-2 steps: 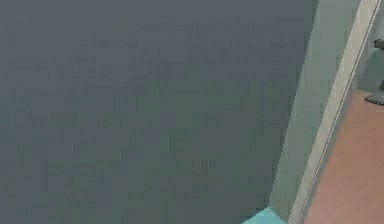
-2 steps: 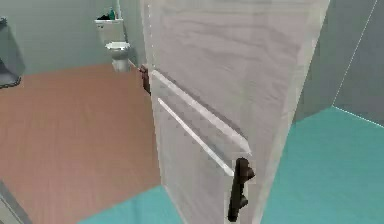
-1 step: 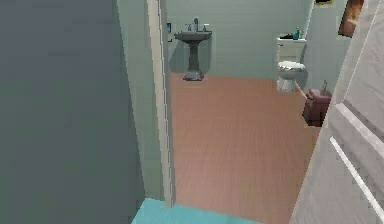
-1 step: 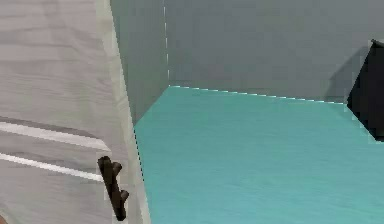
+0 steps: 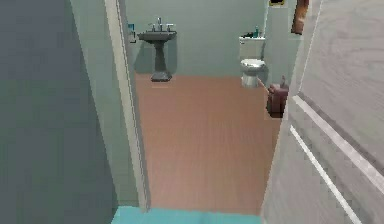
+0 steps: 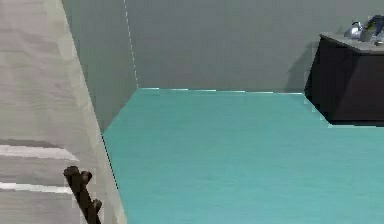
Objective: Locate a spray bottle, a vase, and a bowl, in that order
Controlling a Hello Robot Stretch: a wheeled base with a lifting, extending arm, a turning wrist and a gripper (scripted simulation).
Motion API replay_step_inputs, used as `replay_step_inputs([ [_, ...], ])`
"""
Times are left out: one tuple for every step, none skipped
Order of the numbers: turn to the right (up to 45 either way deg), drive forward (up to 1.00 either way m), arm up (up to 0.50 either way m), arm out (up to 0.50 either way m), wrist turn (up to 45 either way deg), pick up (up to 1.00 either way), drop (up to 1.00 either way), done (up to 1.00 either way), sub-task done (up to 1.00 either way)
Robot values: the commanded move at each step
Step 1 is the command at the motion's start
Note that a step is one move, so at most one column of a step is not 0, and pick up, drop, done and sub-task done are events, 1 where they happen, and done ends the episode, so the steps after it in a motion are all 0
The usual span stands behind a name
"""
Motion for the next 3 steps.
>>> replay_step_inputs([
  [0.0,1.00,0.00,0.00,0.0,0.00,0.00,0.00,0.00],
  [12.0,0.00,0.00,0.00,0.0,0.00,0.00,0.00,0.00],
  [0.0,0.15,0.00,0.00,0.0,0.00,0.00,0.00,0.00],
])
